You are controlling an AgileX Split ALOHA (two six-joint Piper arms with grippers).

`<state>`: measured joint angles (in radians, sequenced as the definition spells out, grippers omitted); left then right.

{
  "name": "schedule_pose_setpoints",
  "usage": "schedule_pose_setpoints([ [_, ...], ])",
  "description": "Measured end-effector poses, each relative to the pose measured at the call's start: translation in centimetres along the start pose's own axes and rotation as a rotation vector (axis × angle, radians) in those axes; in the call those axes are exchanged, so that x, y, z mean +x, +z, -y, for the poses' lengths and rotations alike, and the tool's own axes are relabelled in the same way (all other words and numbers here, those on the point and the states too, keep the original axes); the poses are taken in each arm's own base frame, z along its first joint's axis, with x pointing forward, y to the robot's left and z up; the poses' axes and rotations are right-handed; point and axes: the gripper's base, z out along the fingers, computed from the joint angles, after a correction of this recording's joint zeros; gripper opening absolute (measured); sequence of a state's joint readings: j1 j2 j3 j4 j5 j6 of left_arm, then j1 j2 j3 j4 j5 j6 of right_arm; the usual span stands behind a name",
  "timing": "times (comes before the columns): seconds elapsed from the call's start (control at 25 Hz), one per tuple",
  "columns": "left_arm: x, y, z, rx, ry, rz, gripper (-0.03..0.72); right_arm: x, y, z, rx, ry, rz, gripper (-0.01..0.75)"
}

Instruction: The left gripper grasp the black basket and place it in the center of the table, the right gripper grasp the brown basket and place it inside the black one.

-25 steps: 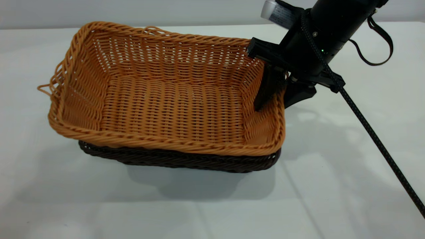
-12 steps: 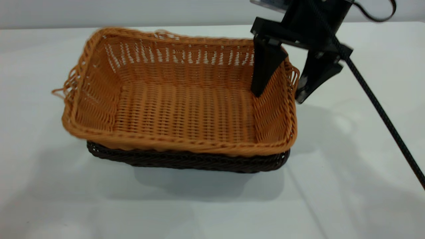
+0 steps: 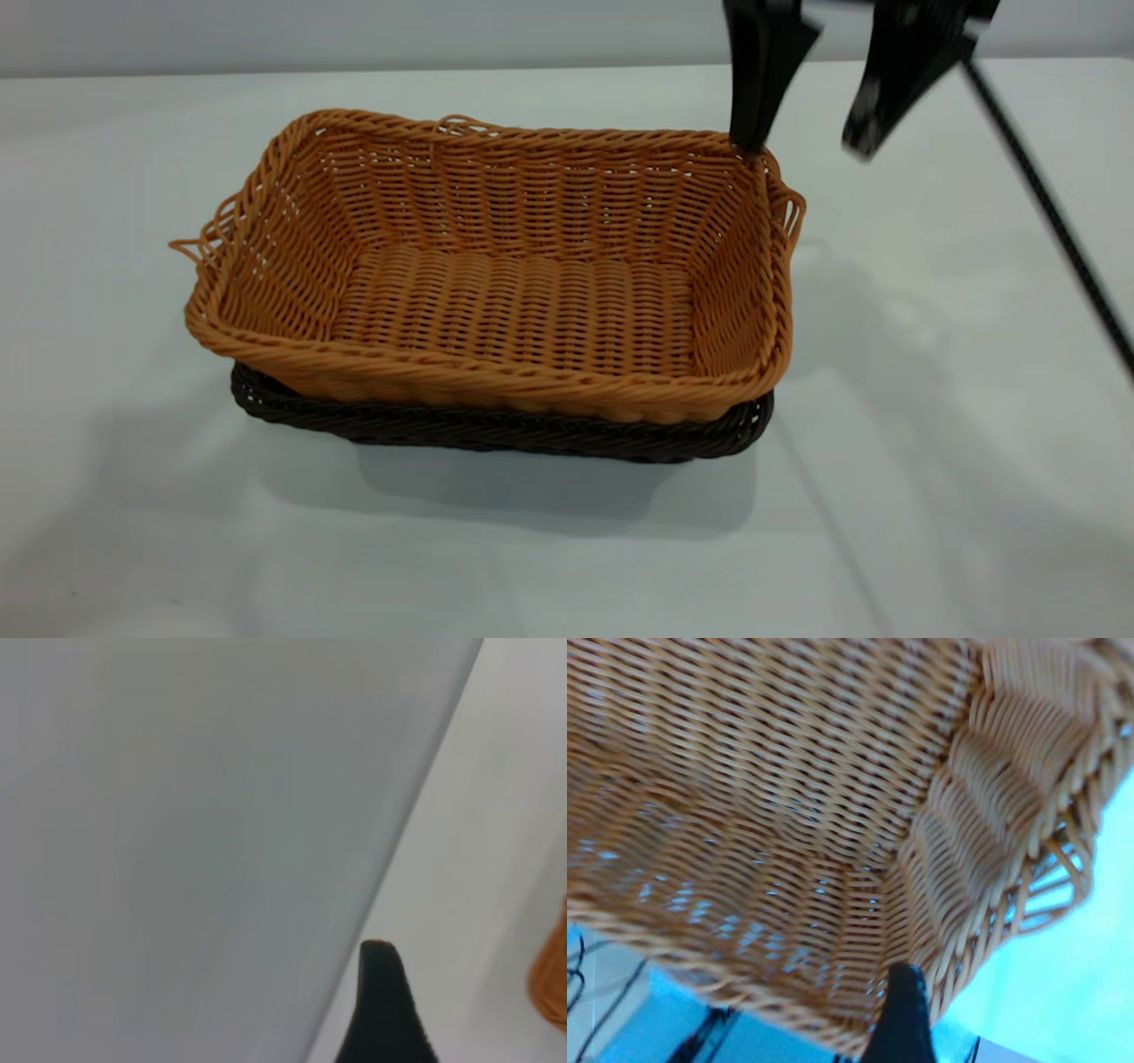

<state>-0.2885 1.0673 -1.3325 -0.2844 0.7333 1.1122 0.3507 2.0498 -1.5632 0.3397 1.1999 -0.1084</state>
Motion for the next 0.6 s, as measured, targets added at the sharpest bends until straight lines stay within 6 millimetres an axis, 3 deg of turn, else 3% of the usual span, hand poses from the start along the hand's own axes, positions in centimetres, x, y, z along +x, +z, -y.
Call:
schedule_pose_setpoints([
  [0.12,0.3,-1.9,0.7,0.015,-0.062,-0.044,0.455,1.6,-5.5,-1.7,0.0,-0.044,0.132,0.563],
  [0.28,1.5,-4.4,1.8,0.028,-0.212,-0.177,0.455,6.3,-14.4,-4.2,0.034,-0.119,0.36,0.563],
  [0.36,2.3,-5.4,2.3,0.032,-0.3,-0.281,0.455,9.9,-18.5,-5.2,0.058,-0.148,0.478,0.563],
  [0.48,3.6,-6.3,2.6,-0.017,-0.442,-0.423,0.455,15.8,-23.0,-6.1,0.108,-0.168,0.636,0.563],
  [0.6,4.0,-6.6,2.2,-0.095,-0.56,-0.457,0.455,22.0,-25.0,-6.0,0.158,-0.145,0.749,0.563],
])
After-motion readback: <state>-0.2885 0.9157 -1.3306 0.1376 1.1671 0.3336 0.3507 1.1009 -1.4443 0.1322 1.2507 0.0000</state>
